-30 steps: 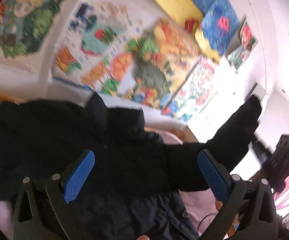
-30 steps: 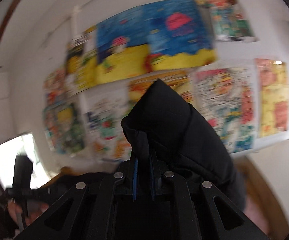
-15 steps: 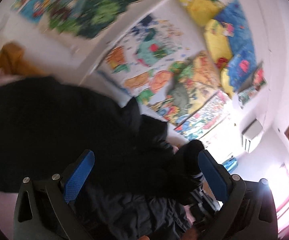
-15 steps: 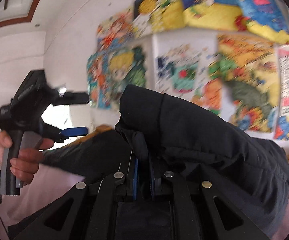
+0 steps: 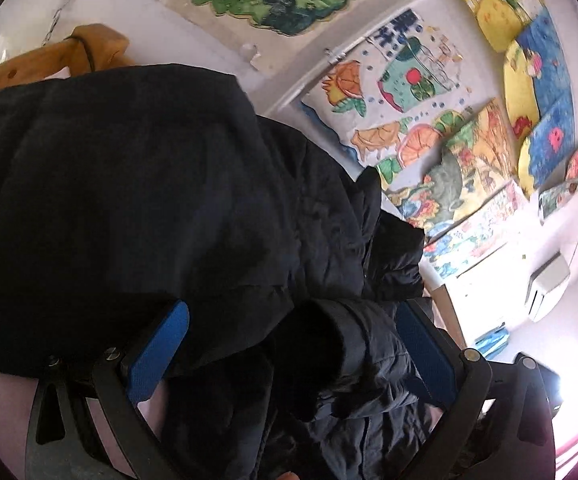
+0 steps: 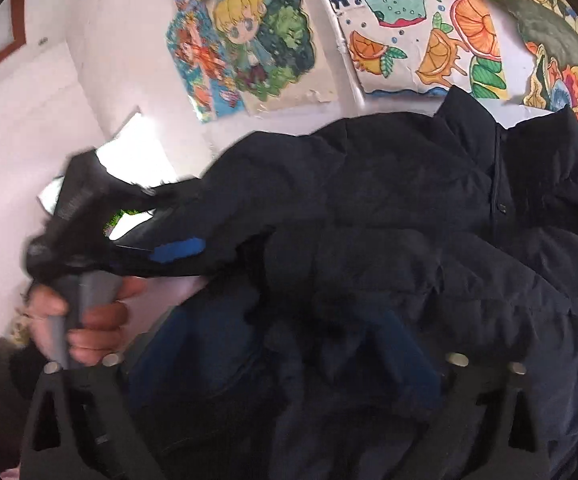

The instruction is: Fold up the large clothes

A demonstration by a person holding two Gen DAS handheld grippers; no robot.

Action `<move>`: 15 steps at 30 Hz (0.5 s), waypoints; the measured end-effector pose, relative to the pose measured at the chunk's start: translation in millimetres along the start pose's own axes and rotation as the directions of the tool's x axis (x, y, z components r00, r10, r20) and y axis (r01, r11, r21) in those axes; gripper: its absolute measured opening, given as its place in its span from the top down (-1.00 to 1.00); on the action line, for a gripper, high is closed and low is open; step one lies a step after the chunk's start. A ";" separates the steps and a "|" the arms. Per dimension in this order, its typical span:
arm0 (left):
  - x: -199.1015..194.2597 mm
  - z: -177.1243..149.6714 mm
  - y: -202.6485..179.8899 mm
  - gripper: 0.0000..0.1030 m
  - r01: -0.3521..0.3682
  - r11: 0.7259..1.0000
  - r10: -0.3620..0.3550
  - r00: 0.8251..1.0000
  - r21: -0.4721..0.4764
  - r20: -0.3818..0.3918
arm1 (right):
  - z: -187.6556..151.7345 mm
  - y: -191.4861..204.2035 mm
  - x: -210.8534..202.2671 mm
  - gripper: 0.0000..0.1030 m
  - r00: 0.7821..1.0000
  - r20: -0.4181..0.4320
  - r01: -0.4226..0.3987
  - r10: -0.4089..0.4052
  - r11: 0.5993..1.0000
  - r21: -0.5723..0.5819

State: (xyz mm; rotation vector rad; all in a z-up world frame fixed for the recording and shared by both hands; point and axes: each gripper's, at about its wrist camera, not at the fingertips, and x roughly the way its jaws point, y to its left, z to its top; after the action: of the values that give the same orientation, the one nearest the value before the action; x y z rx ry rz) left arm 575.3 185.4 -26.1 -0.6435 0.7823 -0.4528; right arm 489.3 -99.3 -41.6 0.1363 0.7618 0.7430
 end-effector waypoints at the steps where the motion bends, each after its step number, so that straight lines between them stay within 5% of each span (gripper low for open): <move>1: 0.1 -2.4 -4.3 -0.97 -0.019 1.000 0.019 1.000 0.023 -0.001 | -0.2 -0.9 -10.6 -0.95 1.000 -0.005 0.010 -0.010 1.000 -0.014; 4: 0.7 -14.2 -19.4 -0.97 -0.095 0.990 0.095 0.995 0.101 0.003 | -5.4 -17.1 -45.6 -0.95 0.992 -0.010 0.125 -0.126 0.990 -0.068; 6: 2.8 -27.2 -37.0 -0.97 -0.137 0.975 0.135 0.991 0.174 0.022 | -13.0 -33.2 -70.1 -0.95 0.966 0.004 0.257 -0.258 0.961 -0.103; 8: 9.7 -40.6 -52.4 -0.97 -0.186 0.953 0.180 0.983 0.239 0.046 | -23.6 -57.7 -94.2 -0.95 0.901 0.046 0.433 -0.431 0.890 -0.144; 10: 24.5 -53.9 -68.7 -0.97 -0.252 0.919 0.246 0.968 0.305 0.057 | -34.0 -89.5 -113.5 -0.95 0.794 0.096 0.608 -0.601 0.779 -0.152; 13: 56.5 -70.2 -82.9 -0.98 -0.471 0.808 0.465 0.879 0.355 0.106 | -42.7 -142.8 -126.6 -0.95 0.659 0.120 0.751 -0.742 0.659 -0.047; 15: 74.7 -75.7 -79.0 -0.98 -0.582 0.732 0.581 0.805 0.354 0.121 | -44.5 -176.5 -130.0 -0.95 0.611 0.102 0.785 -0.785 0.617 0.047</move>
State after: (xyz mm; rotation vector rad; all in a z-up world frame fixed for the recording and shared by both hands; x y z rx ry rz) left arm 553.8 56.9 -50.4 -0.0129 0.8218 -0.0103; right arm 495.3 -321.8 -63.9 -0.1663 0.6217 -0.1256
